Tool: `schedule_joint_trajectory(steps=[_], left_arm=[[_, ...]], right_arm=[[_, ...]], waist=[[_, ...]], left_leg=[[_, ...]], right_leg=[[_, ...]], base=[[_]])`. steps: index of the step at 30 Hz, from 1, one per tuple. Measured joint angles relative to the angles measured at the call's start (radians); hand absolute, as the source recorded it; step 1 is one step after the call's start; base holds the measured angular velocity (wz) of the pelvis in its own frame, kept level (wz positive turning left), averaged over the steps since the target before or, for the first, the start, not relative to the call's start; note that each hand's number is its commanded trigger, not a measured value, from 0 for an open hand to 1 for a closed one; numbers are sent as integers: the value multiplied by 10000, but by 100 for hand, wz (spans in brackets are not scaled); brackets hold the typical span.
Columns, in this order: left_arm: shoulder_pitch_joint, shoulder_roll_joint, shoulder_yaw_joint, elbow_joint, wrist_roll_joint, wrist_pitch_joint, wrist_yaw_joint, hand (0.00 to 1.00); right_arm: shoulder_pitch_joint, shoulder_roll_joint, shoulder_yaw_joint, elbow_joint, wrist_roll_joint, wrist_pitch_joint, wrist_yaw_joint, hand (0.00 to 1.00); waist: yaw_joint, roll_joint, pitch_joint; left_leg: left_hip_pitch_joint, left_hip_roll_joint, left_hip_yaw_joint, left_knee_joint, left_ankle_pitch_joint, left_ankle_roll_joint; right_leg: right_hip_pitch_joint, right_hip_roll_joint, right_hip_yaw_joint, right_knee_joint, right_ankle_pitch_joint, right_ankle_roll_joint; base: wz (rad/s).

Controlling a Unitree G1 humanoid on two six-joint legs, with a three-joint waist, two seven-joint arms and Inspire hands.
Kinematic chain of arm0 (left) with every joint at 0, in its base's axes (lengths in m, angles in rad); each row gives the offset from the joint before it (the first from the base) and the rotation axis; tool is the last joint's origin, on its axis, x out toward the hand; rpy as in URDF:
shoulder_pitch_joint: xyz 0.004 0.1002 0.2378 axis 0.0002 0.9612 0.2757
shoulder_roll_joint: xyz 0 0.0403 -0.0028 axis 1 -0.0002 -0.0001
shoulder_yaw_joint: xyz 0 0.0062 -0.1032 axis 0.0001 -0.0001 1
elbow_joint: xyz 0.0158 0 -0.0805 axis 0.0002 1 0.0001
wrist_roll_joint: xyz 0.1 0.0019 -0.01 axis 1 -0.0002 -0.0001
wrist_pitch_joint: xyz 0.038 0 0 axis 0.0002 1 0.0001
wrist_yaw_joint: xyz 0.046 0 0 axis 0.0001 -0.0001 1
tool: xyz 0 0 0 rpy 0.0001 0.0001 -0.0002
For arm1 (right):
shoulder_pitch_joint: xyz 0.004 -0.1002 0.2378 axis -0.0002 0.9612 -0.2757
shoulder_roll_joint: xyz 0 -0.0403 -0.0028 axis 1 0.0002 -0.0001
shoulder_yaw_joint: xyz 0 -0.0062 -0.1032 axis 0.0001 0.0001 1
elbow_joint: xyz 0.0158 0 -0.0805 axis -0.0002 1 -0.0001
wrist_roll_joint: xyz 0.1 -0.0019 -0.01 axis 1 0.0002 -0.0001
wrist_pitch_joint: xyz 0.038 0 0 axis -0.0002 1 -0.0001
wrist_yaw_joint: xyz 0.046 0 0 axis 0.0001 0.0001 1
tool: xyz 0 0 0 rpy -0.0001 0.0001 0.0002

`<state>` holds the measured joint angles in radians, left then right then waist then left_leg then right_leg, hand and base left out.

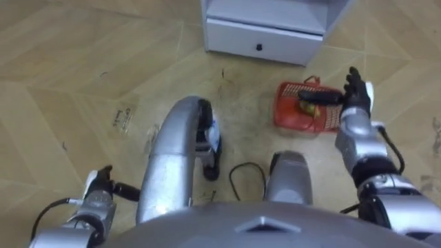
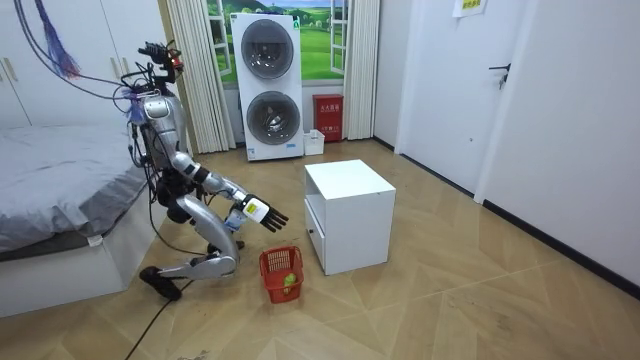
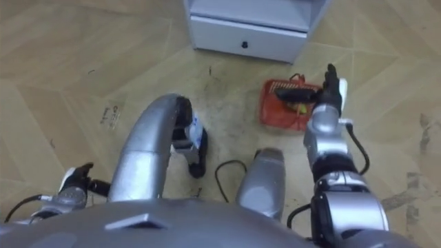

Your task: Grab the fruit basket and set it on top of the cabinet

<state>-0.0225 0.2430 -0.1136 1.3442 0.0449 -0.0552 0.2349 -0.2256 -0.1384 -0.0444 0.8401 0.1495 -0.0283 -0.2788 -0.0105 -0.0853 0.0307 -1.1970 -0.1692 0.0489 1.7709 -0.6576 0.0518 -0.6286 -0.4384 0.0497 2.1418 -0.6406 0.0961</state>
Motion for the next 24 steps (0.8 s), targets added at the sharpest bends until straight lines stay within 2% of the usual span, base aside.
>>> schedule_joint_trajectory(steps=[1, 2, 3, 4, 5, 8, 10, 11, 12, 13, 14, 16, 19, 24], left_arm=[[-28, 240, -172, 32, -156, -188, 250, 0], [-10, 256, -291, 18, -186, -282, 352, 0], [-58, 167, -465, -101, -352, -359, 399, 0], [-47, 42, -513, -102, -349, -387, 369, 0], [32, 11, -516, -58, -350, -392, 362, 0], [339, 22, -890, 7, -437, -392, 328, 0], [614, 36, -1026, 5, -546, -384, 147, 0], [711, 36, -1026, 4, -547, -382, 110, 0], [819, -104, -986, -26, -544, -372, 17, 0], [996, -172, -980, -68, -545, -407, -125, 0], [1056, -167, -983, -64, -547, -432, -168, 0], [1187, -56, -1079, -60, -564, -567, -297, 0], [1417, -14, -1297, -33, -564, -585, -420, 0], [1481, -9, -1426, 112, -562, -587, -510, 0]], right_arm=[[197, 94, -12, -299, -10, -4, -35, 0], [201, 84, -23, -400, -17, -33, -35, 0], [73, -13, -87, -527, 0, -120, -35, 0], [68, -110, -88, -555, 26, -254, -10, 0], [82, -108, -81, -553, 43, -263, -7, 0], [224, -49, -13, -551, 69, -259, -23, 0], [381, -98, 207, -550, 66, -250, -16, 0], [424, -107, 262, -551, 42, -249, -1, 0], [411, -215, 321, -543, -11, -223, 21, 0], [450, -209, 413, -548, 10, -211, 18, 0], [498, -208, 456, -579, 28, -209, 14, 0], [705, -235, 648, -755, 91, -208, 54, 0], [748, -247, 655, -761, 107, -208, 101, 0], [747, -313, 665, -787, 110, -208, 198, 0]], waist=[[-348, -294, -35], [-416, -352, -56], [-438, -326, -26], [-432, -228, 34], [-426, -237, 37], [-751, -340, 32], [-773, -397, 34], [-776, -423, 30], [-676, -278, 108], [-677, -256, 113], [-720, -313, 115], [-869, -459, 76], [-916, -560, 29], [-899, -516, 12]], left_leg=[[-226, 85, 339, 369, 25, 140], [-350, 136, 427, 591, -5, 196], [-517, 204, 446, 1038, -103, 59], [-557, 332, 459, 1313, -240, -8], [-556, 364, 482, 1363, -270, -39], [-623, 402, 592, 1468, -318, -250], [-784, 572, 577, 1847, -313, -291], [-844, 586, 566, 1990, -297, -319], [-969, 758, 373, 2331, -244, -412], [-1079, 719, 291, 2355, -95, -673], [-1070, 698, 294, 2311, -34, -728], [-983, 699, 282, 2091, 2, -753], [-987, 695, 174, 2036, 2, -754], [-996, 691, 200, 1929, 1, -756]], right_leg=[[672, -123, -68, 362, 345, 12], [871, -30, -66, 493, 156, 54], [872, 96, 117, 891, 20, 22], [876, 68, 214, 1162, 9, -1], [877, 38, 236, 1262, -9, -32], [922, 88, 352, 1588, -193, -138], [938, 420, 568, 1965, -408, -214], [991, 461, 605, 2078, -482, -247], [1023, 787, 647, 2248, -530, -329], [973, 918, 694, 2248, -536, -328], [973, 902, 703, 2229, -536, -326], [970, 900, 619, 2184, -544, -308], [956, 921, 526, 2187, -547, -302], [889, 927, 437, 2224, -561, -275]], base=[[68], [48], [0], [-14], [-7], [7], [-11], [-31], [-36], [-33], [-4], [16], [6], [7]])
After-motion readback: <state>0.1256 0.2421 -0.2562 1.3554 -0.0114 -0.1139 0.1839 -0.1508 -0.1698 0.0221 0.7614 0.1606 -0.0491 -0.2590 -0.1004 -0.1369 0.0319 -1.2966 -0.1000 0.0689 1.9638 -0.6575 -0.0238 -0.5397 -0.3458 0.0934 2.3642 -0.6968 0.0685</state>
